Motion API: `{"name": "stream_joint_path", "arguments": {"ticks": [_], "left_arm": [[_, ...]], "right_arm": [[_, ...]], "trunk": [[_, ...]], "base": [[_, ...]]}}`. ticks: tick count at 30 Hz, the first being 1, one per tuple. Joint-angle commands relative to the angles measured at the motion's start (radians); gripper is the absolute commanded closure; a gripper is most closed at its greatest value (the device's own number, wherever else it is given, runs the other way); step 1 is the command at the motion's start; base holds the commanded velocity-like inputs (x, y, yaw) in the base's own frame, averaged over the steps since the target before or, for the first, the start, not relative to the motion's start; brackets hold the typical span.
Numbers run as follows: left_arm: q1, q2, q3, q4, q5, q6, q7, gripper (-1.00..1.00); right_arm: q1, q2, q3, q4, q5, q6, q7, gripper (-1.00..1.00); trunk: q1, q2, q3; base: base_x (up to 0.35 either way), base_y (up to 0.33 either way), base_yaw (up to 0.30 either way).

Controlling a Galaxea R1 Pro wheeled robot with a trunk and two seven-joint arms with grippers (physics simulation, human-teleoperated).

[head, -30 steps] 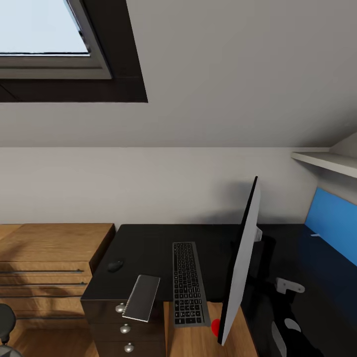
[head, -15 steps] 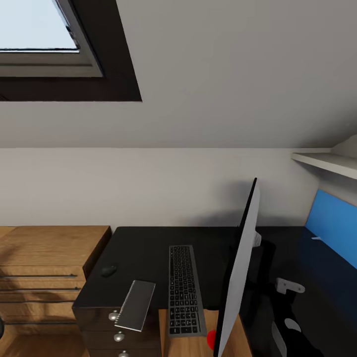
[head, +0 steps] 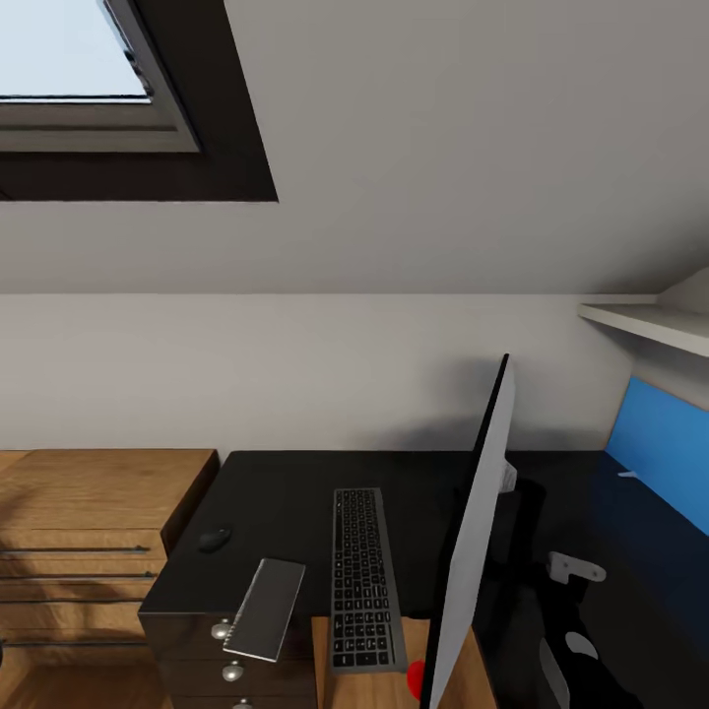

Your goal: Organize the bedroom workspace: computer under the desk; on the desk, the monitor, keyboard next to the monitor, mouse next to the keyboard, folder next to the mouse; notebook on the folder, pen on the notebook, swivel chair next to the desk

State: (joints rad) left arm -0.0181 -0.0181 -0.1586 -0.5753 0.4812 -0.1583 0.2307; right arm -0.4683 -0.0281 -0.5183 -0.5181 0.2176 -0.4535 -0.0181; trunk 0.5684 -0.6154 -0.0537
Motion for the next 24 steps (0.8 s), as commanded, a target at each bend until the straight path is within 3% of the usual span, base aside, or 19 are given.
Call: {"name": "stream_joint_path", "arguments": {"ticks": [1, 12, 24], "left_arm": [[-0.001, 0.001, -0.008, 0.0, 0.01, -0.006, 0.008, -1.0], [-0.001, 0.001, -0.008, 0.0, 0.011, -0.006, 0.009, -1.0], [-0.001, 0.0, -0.009, 0.0, 0.011, -0.006, 0.008, -1.0]], "right_arm": [[-0.001, 0.0, -0.005, 0.001, 0.011, -0.004, -0.002, -1.0], [-0.002, 0.001, -0.005, 0.001, 0.012, -0.004, -0.002, -1.0], [-0.001, 0.0, -0.005, 0.001, 0.014, -0.004, -0.002, -1.0]], "trunk": [[0.0, -0.002, -0.002], [0.0, -0.002, -0.002], [0.0, -0.002, -0.002]], "base": [[0.025, -0.027, 0.0], [0.01, -0.008, 0.0], [0.098, 0.0, 0.0]]}}
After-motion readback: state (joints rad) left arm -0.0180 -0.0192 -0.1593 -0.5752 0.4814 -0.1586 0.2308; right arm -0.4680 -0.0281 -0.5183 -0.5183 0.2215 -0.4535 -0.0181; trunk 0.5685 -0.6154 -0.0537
